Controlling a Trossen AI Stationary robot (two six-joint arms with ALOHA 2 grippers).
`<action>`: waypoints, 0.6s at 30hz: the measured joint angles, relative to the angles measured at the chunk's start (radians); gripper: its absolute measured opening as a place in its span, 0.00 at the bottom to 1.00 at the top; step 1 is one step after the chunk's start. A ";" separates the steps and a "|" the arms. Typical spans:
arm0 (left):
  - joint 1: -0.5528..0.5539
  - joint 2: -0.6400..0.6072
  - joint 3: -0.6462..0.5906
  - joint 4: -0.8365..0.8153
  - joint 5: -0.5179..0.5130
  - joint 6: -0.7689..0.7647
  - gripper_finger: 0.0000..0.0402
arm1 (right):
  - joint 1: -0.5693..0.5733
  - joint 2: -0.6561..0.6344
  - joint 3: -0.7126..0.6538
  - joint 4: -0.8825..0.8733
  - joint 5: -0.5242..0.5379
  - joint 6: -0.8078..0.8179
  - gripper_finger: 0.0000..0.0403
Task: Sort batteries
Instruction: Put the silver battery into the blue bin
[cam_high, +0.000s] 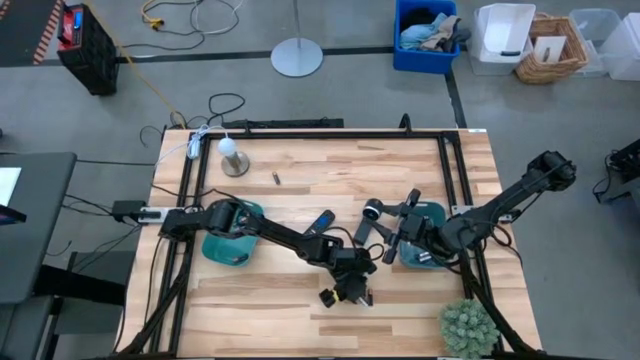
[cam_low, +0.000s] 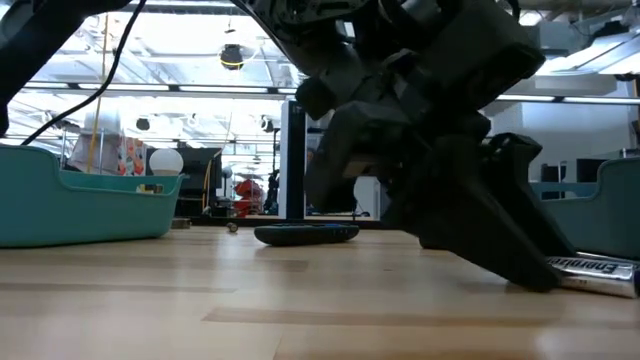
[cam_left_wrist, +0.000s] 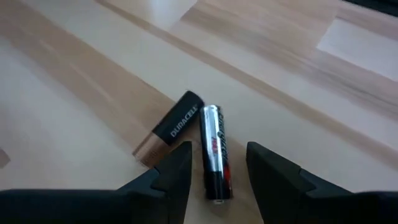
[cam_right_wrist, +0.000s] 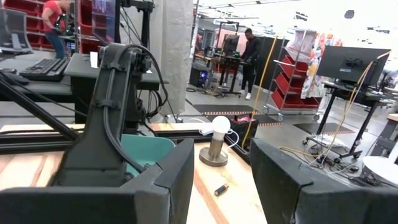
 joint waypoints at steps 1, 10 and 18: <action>0.001 0.003 0.000 0.004 0.002 -0.009 0.37 | 0.000 0.000 0.000 0.000 0.000 -0.001 0.43; 0.009 0.015 0.000 -0.005 0.018 -0.044 0.27 | 0.000 0.000 0.000 -0.003 0.000 -0.002 0.43; 0.009 0.018 0.000 -0.008 0.015 -0.032 0.11 | -0.002 0.000 0.000 -0.008 0.000 -0.002 0.43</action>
